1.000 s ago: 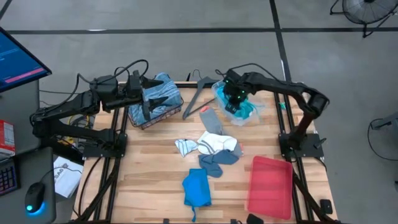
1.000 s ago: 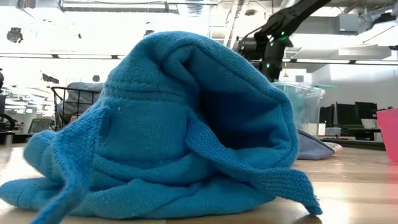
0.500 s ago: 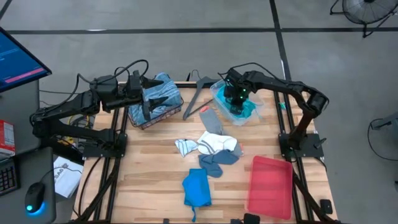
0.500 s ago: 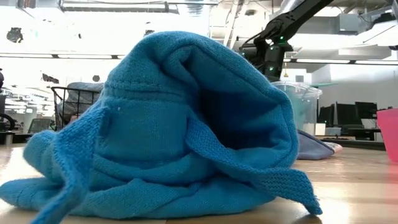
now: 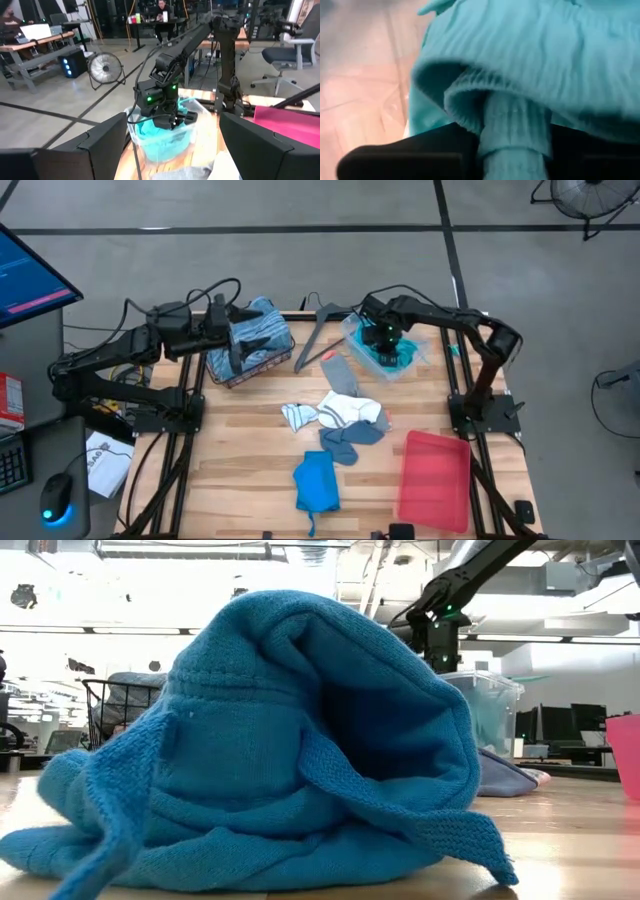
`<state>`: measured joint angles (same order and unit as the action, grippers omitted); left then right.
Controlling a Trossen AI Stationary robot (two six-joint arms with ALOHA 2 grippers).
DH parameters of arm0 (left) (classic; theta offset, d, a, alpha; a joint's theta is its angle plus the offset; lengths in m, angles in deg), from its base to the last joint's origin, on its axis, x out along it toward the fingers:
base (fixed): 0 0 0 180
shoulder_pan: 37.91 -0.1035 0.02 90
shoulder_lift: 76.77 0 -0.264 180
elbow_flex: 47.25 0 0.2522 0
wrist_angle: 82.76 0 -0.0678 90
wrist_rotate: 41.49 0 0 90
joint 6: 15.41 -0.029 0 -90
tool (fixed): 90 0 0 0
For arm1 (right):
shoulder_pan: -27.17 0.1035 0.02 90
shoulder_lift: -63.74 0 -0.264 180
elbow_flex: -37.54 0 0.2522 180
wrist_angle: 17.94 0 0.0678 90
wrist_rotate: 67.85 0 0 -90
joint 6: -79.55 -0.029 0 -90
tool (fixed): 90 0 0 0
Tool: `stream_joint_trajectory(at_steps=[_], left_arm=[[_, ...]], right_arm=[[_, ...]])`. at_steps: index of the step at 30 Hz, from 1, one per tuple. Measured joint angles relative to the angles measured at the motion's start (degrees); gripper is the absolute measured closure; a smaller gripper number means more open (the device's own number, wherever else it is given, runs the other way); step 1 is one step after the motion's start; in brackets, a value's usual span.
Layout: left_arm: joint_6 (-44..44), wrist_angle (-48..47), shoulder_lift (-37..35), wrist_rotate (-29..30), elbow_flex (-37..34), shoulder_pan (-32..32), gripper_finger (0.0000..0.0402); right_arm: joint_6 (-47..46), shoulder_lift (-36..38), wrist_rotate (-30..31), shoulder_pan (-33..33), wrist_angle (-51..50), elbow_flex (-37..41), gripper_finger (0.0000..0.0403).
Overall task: Pick & Place Cloths
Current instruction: Put the light blue shorts into the transparent bin
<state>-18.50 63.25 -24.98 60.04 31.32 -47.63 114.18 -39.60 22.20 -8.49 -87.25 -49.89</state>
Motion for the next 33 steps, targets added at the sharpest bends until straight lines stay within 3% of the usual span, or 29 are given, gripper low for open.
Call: stream_joint_trajectory(at_steps=[6, 10, 19, 23, 33], left_arm=[[0.1, -2.9, 0.0, 0.0, 0.0, 0.0, 0.0101], [0.3, -3.2, 0.0, 0.0, 0.0, 0.0, 0.0101], [0.3, -3.5, 0.0, 0.0, 0.0, 0.0, 0.0093], [0.3, -3.6, 0.0, 0.0, 0.0, 0.0, 0.0092], [0.3, -4.0, 0.0, 0.0, 0.0, 0.0, 0.0092]], right_arm=[[-0.5, -3.6, 0.1, -0.5, 0.3, -0.2, 0.0334], [-0.9, -3.9, -0.2, -0.6, 0.3, -0.2, 0.0303], [-3.0, 1.3, -0.4, -0.8, -0.1, 0.3, 0.0140], [-3.0, 5.2, -0.4, -0.8, 0.3, 0.2, 0.0090], [-3.9, 13.8, -0.3, -0.8, 1.1, 0.2, 0.0076]])
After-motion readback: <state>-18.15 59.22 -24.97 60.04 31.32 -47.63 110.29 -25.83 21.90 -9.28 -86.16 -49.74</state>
